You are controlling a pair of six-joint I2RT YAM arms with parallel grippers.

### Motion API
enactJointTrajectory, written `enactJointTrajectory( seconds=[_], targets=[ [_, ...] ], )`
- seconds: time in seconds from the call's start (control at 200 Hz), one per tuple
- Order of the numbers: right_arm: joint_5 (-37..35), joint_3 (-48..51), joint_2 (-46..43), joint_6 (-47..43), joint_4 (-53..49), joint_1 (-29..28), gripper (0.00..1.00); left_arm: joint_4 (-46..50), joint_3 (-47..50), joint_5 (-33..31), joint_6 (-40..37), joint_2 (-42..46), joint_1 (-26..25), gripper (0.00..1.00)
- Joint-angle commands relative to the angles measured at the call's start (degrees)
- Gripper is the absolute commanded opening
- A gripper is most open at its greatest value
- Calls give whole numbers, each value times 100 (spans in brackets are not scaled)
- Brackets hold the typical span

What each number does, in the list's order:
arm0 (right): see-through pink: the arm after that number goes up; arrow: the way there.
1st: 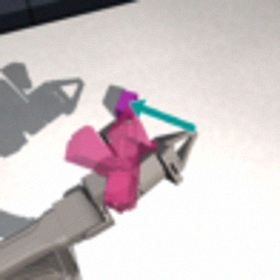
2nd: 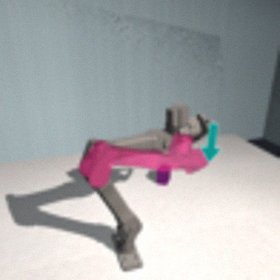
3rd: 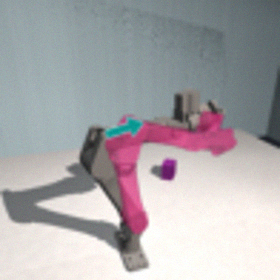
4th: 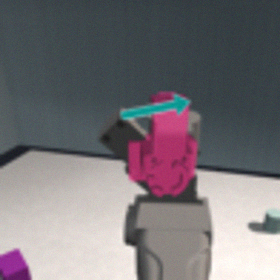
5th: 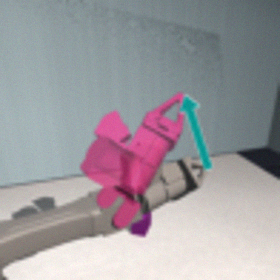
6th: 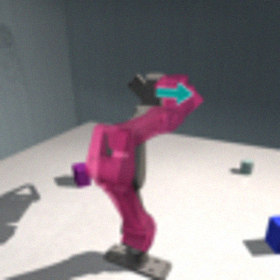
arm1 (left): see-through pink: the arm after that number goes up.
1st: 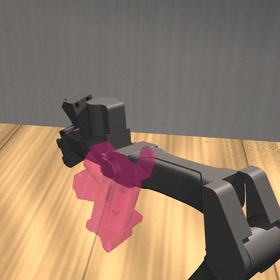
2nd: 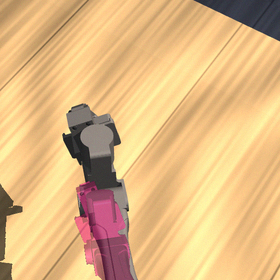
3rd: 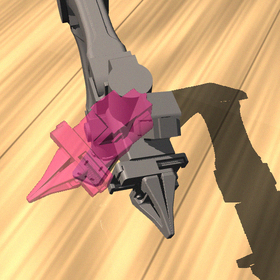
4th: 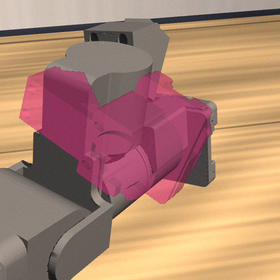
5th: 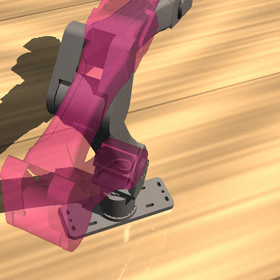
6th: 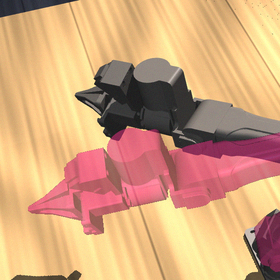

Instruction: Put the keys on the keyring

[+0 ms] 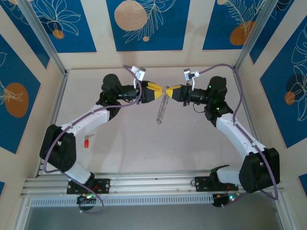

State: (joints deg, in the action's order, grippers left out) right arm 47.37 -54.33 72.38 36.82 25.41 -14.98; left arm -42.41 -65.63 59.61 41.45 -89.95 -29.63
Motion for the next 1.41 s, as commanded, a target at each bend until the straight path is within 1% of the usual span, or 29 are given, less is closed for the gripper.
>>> enactJointTrajectory(
  seconds=[0.0, 0.215, 0.415, 0.63, 0.69, 0.775, 0.98, 1.045, 1.145, 1.2, 1.4],
  targets=[
    [24, -219, 66, 1, 195, -30, 0, -163, -117, 120, -51, 9, 54, 43],
    [71, -236, 64, 0, 183, -40, 0, -222, -176, 127, -7, -92, 58, 42],
    [70, -246, 71, 4, 193, -62, 0, -279, -230, 155, 53, -195, 45, 39],
    [55, -272, 81, -7, 178, -84, 0, -585, -258, 216, 288, -321, 27, 31],
    [49, -272, 83, -8, 174, -84, 0, -636, -267, 216, 310, -334, 29, 30],
    [38, -267, 81, -17, 158, -93, 0, -667, -276, 203, 328, -347, 20, 25],
    [24, -250, 99, -27, 140, -106, 0, -778, -329, 202, 397, -404, 8, 19],
    [13, -245, 101, -33, 147, -110, 0, -812, -362, 240, 415, -442, -25, 14],
    [-28, -245, 96, -43, 123, -106, 0, -828, -346, 267, 409, -459, -45, 3],
    [-43, -244, 101, -60, 100, -108, 0, -821, -313, 260, 387, -443, -52, 0],
    [-147, -229, 99, -71, 68, -84, 0, -812, -172, 243, 289, -341, -52, 0]
  ],
)
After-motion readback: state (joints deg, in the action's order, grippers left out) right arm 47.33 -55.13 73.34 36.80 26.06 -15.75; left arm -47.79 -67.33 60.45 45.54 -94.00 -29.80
